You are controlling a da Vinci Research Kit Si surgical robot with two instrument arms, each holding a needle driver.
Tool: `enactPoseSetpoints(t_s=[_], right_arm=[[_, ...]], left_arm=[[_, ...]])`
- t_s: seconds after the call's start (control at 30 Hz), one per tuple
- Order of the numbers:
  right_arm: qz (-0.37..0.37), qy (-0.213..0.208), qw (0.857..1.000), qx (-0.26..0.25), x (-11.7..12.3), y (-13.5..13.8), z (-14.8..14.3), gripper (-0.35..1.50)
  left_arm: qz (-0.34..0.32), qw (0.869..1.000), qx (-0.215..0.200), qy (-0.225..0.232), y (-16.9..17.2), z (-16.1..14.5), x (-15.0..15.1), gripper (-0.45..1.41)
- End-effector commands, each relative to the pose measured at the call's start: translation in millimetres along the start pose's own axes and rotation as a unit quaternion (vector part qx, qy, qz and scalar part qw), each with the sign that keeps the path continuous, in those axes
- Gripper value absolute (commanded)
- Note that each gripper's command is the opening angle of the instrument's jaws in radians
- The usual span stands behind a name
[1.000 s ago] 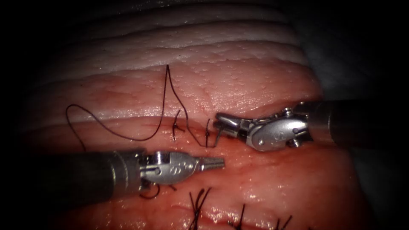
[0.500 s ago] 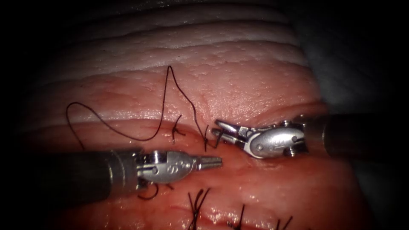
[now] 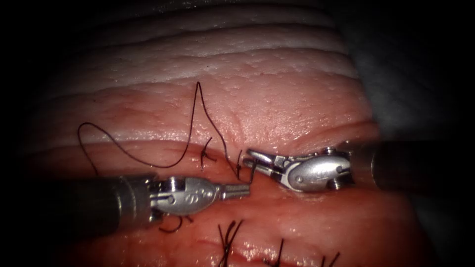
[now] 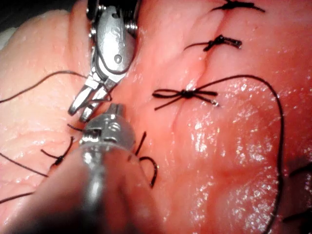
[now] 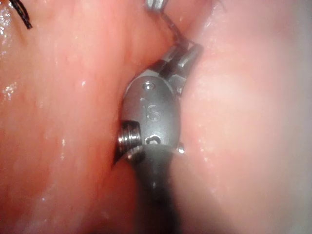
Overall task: Wound Closure
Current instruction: Push needle through flesh above incision
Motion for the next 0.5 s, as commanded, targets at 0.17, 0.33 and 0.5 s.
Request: enactPoseSetpoints(t_s=[0.17, 0.33, 0.5], right_arm=[[-0.001, 0.003, 1.0, 0.008, -0.3, -0.3, 1.0, -0.35], [-0.006, -0.003, 1.0, 0.027, -0.4, -0.6, 1.2, -0.35], [-0.012, -0.006, 0.999, 0.037, -0.6, -1.2, 1.2, -0.35]], left_arm=[[0.0, 1.0, -0.001, -0.006, 0.5, 0.8, -0.4, -0.38], [0.002, 1.0, -0.011, -0.02, 1.0, 0.8, -0.7, -0.35], [0.002, 1.0, -0.013, -0.02, 0.9, 0.4, -0.9, -0.35]])
